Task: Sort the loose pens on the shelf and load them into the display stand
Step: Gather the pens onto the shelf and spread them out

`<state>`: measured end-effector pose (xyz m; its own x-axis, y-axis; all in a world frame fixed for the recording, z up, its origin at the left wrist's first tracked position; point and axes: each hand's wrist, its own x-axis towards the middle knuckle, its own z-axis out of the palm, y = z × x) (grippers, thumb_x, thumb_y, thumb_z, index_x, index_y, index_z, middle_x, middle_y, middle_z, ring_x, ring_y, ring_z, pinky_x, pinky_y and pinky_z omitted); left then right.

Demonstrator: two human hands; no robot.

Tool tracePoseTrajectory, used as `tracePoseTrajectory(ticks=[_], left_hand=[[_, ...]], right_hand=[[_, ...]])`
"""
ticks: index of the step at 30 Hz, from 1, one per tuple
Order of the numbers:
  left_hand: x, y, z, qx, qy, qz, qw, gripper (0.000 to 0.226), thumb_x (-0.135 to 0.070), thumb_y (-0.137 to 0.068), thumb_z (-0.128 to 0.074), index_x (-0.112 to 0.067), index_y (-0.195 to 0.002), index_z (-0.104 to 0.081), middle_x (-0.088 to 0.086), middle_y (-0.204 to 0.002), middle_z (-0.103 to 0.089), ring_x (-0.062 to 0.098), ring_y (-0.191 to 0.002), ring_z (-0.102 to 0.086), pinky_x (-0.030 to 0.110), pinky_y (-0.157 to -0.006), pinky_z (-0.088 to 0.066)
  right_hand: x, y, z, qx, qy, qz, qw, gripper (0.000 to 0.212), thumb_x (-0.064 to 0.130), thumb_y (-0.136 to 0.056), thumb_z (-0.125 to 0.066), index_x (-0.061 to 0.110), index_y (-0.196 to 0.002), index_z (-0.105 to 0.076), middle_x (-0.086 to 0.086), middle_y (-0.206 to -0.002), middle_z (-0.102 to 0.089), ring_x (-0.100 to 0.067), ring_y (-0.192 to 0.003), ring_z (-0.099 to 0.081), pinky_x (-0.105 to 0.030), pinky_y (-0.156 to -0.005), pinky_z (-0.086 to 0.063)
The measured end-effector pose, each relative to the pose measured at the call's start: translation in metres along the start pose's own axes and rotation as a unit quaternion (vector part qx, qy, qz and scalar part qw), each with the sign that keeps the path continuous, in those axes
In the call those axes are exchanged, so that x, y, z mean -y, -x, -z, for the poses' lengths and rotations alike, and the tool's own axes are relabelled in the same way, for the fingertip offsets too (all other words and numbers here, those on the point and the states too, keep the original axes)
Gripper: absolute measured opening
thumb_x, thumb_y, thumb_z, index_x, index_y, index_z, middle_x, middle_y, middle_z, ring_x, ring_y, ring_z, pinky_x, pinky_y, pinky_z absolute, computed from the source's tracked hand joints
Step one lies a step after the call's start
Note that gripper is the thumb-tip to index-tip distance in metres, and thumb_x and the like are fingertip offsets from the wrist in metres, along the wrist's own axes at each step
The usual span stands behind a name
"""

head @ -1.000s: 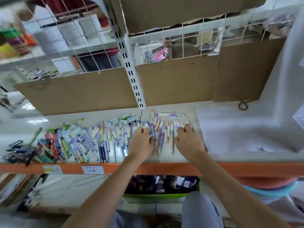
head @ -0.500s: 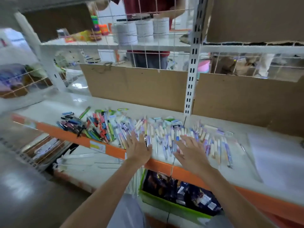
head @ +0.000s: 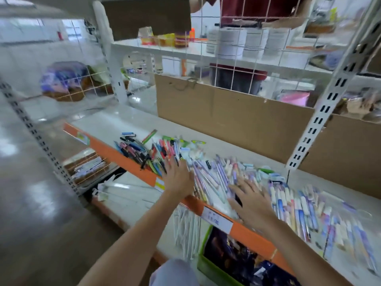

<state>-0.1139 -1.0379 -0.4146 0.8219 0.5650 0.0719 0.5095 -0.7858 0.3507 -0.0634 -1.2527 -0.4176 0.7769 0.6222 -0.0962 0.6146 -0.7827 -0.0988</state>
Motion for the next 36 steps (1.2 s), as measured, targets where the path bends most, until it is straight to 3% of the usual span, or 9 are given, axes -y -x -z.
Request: tracePoseTrajectory(ticks=[5,9,13,16,18,21,26,31,36], left_hand=[[0.048,-0.05,0.012,0.041,-0.045,0.084,0.995,0.069,-0.054,-0.095,-0.032,-0.012,-0.148,-0.019,0.021,-0.156,-0.001,0.045,-0.141,0.005,0.055,-0.113,0.002],[0.043,-0.049,-0.009,0.047,-0.03,0.018,0.998,0.066,-0.047,-0.098,-0.027,-0.005,-0.148,-0.015,0.022,-0.155,-0.009,0.04,-0.143,0.0,0.05,-0.117,-0.002],[0.042,-0.045,-0.009,0.048,-0.009,-0.028,0.998,0.059,-0.037,-0.102,-0.021,-0.005,-0.149,-0.009,0.018,-0.157,-0.001,0.032,-0.145,0.007,0.044,-0.118,0.002],[0.054,-0.046,-0.006,0.016,0.017,-0.04,0.999,0.049,-0.033,-0.102,-0.023,-0.008,-0.144,-0.024,0.018,-0.154,-0.013,0.032,-0.144,-0.005,0.042,-0.118,-0.007],[0.07,-0.049,-0.002,-0.035,0.026,-0.036,0.998,0.042,-0.033,-0.101,-0.026,-0.009,-0.133,-0.038,0.017,-0.146,-0.027,0.032,-0.138,-0.019,0.043,-0.115,-0.018],[0.099,-0.063,0.013,-0.065,-0.016,0.009,0.998,0.046,-0.04,-0.1,-0.029,-0.009,-0.133,-0.039,0.017,-0.145,-0.028,0.034,-0.139,-0.016,0.045,-0.117,-0.012],[0.143,-0.109,0.033,-0.019,-0.051,0.125,0.991,0.058,-0.05,-0.096,-0.032,-0.013,-0.141,-0.029,0.025,-0.151,-0.01,0.046,-0.139,-0.002,0.053,-0.116,-0.005],[0.142,-0.126,0.03,0.013,-0.082,0.074,0.994,0.063,-0.048,-0.096,-0.033,-0.009,-0.145,-0.023,0.024,-0.151,-0.016,0.043,-0.14,-0.006,0.05,-0.116,-0.009],[0.154,-0.136,0.032,-0.091,-0.014,0.023,0.995,0.045,-0.034,-0.096,-0.041,-0.007,-0.131,-0.039,0.015,-0.139,-0.029,0.034,-0.128,-0.025,0.041,-0.106,-0.029]], right_hand=[[0.007,-0.01,0.006,-0.03,0.029,-0.036,0.998,0.049,0.051,-0.096,-0.018,0.034,-0.137,-0.037,0.005,-0.153,-0.019,-0.018,-0.143,-0.012,-0.04,-0.114,-0.013],[0.049,-0.055,0.007,-0.051,0.003,0.015,0.999,0.063,0.058,-0.085,-0.006,0.036,-0.136,-0.037,0.004,-0.152,-0.022,-0.018,-0.143,-0.013,-0.039,-0.114,-0.003],[0.099,-0.102,-0.002,-0.045,-0.033,0.091,0.994,0.061,0.058,-0.09,-0.012,0.038,-0.145,-0.028,0.006,-0.157,-0.014,-0.015,-0.145,-0.009,-0.041,-0.116,-0.008],[0.1,-0.109,-0.016,-0.011,-0.034,0.094,0.995,0.055,0.056,-0.096,-0.014,0.041,-0.148,-0.012,0.011,-0.159,-0.002,-0.01,-0.146,0.005,-0.042,-0.119,-0.002],[0.09,-0.105,-0.021,-0.021,-0.022,0.088,0.996,0.055,0.056,-0.096,-0.01,0.041,-0.148,-0.011,0.011,-0.159,-0.002,-0.008,-0.146,0.007,-0.039,-0.119,0.0],[0.077,-0.101,-0.017,-0.039,-0.008,0.071,0.997,0.065,0.053,-0.09,0.002,0.033,-0.147,-0.021,0.008,-0.159,-0.005,-0.01,-0.146,0.001,-0.038,-0.118,0.0],[0.086,-0.11,-0.003,-0.083,-0.033,0.082,0.993,0.08,0.059,-0.08,0.005,0.028,-0.141,-0.036,0.004,-0.156,-0.017,-0.015,-0.144,-0.013,-0.037,-0.117,-0.008],[0.129,-0.159,0.015,-0.091,-0.044,0.133,0.986,0.06,0.057,-0.092,-0.015,0.028,-0.137,-0.042,0.003,-0.153,-0.024,-0.017,-0.141,-0.019,-0.035,-0.114,-0.016],[0.173,-0.235,0.01,-0.073,-0.054,0.179,0.98,0.046,0.043,-0.099,-0.028,0.023,-0.136,-0.046,0.0,-0.147,-0.035,-0.021,-0.136,-0.025,-0.04,-0.113,-0.023]])
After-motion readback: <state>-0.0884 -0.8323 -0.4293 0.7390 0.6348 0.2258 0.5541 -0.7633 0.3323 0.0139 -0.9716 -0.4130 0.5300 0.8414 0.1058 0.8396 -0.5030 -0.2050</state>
